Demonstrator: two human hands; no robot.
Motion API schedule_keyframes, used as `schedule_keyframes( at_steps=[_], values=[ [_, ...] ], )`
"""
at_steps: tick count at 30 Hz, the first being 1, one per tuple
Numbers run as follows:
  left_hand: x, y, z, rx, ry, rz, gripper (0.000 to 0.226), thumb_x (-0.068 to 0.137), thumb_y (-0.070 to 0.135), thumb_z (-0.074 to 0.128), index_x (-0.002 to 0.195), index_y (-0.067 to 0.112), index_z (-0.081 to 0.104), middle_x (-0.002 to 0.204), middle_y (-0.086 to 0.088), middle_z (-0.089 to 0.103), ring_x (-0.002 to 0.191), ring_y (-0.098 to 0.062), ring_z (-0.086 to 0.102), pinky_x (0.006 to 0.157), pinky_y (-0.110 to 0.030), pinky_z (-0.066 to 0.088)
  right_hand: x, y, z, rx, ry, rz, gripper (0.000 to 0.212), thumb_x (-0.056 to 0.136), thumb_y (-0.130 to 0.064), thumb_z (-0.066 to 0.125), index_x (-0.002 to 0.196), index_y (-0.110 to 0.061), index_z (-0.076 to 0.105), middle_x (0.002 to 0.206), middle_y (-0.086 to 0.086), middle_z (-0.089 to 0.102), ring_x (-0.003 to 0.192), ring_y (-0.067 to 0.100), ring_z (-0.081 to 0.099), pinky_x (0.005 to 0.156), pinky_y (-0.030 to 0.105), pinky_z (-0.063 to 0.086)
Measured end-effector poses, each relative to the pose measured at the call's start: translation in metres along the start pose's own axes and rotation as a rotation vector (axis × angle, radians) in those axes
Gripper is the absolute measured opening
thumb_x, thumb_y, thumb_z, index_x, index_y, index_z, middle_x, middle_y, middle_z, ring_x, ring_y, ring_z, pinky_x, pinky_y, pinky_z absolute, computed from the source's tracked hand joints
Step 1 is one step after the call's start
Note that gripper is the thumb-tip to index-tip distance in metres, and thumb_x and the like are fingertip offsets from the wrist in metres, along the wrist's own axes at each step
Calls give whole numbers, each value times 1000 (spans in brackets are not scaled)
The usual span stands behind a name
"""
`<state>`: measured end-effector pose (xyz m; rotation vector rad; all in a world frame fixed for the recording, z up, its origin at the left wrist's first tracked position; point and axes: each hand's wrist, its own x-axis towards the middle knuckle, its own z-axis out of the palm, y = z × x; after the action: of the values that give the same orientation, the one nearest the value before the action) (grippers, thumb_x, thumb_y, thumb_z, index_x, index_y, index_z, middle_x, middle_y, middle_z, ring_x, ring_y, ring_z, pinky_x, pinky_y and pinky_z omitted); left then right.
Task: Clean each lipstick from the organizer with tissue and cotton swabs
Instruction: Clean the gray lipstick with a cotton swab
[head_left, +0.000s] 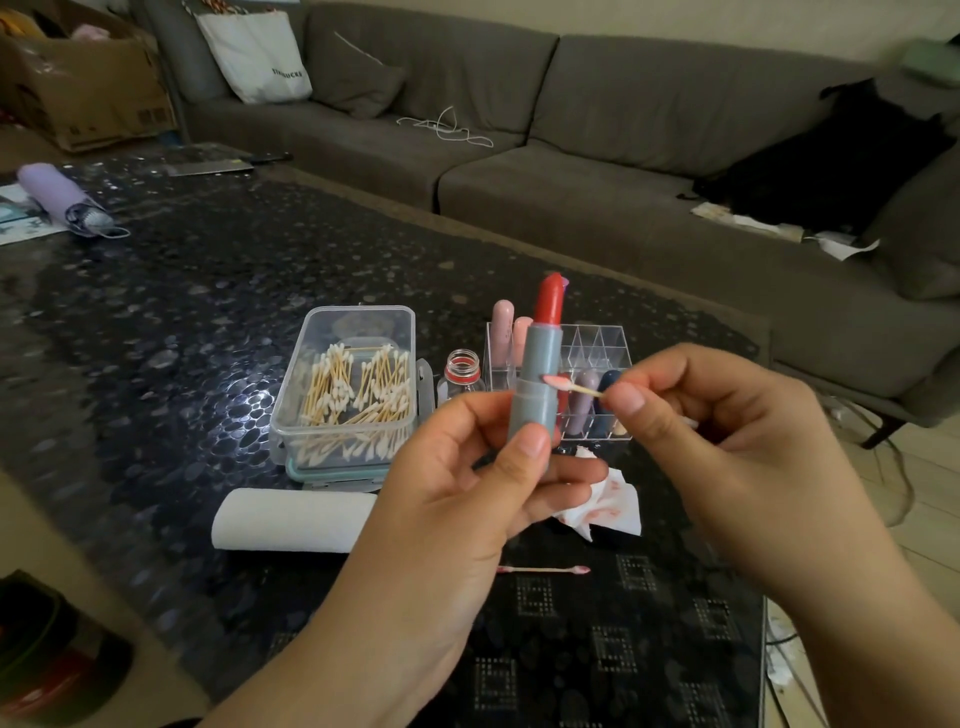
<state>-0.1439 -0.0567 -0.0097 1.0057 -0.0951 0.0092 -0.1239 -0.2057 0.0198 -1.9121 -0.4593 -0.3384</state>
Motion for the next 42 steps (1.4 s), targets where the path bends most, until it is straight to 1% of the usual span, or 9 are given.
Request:
schedule_keyframes(
  at_steps=[8,14,17,22,26,30,33,36,42],
  values=[
    [-1,-1,1,-43,6,-18,22,78,19,69,95,6,66,82,-5,71,74,-26,72,61,-22,55,0,4,4,33,-53,-48,17,82,-32,63,68,-22,62,52,-17,56,47,-3,48,51,3,35],
    [-1,3,1,-32,9,-10,35,67,20,61,100,8,64,79,-2,72,74,-24,72,60,-19,55,0,3,-1,-87,46,-53,11,81,-37,63,73,-30,65,58,-16,60,49,-2,52,49,3,35],
    [1,1,0,-28,-15,-16,24,75,19,69,97,8,72,82,-3,73,80,-23,72,64,-18,55,-2,3,2,-148,60,-102,9,84,-34,62,75,-32,64,66,-15,63,54,-2,53,51,3,37],
    [1,-4,-2,0,-29,-27,27,70,22,67,95,13,72,95,-9,73,90,-24,71,70,-19,54,-3,1,9,-61,-12,-131,7,83,-24,65,77,-21,65,69,-22,64,55,-11,58,53,0,39],
    [0,-4,-2,25,-12,-28,29,70,23,66,95,9,66,80,-3,72,80,-24,72,64,-24,56,-2,3,4,-189,52,-157,9,84,-36,64,78,-31,64,73,-7,64,57,10,55,50,6,39],
    [-1,-4,1,99,-33,-9,27,77,24,62,99,11,56,70,-3,68,71,-23,71,59,-24,54,-3,5,7,-176,32,-170,13,83,-39,58,77,-29,64,67,-2,61,53,14,51,46,11,39],
    [0,-9,-2,133,-16,7,13,81,24,61,93,18,58,61,2,56,55,-12,57,58,-25,50,-4,5,9,-171,-9,-182,14,83,-40,58,77,-29,64,64,1,60,52,18,53,47,24,43],
    [0,-9,-3,73,-12,-3,13,78,30,54,79,29,67,63,1,52,56,-11,49,59,-25,47,-3,5,6,-186,4,-178,15,83,-40,58,76,-29,65,66,2,60,53,19,52,46,19,41],
    [2,-6,-7,-35,-22,-4,18,76,22,54,79,23,71,75,-8,65,61,-15,58,58,-25,51,-3,7,5,-219,41,-146,14,83,-40,63,75,-29,64,65,3,60,55,22,52,47,23,40]
  ],
)
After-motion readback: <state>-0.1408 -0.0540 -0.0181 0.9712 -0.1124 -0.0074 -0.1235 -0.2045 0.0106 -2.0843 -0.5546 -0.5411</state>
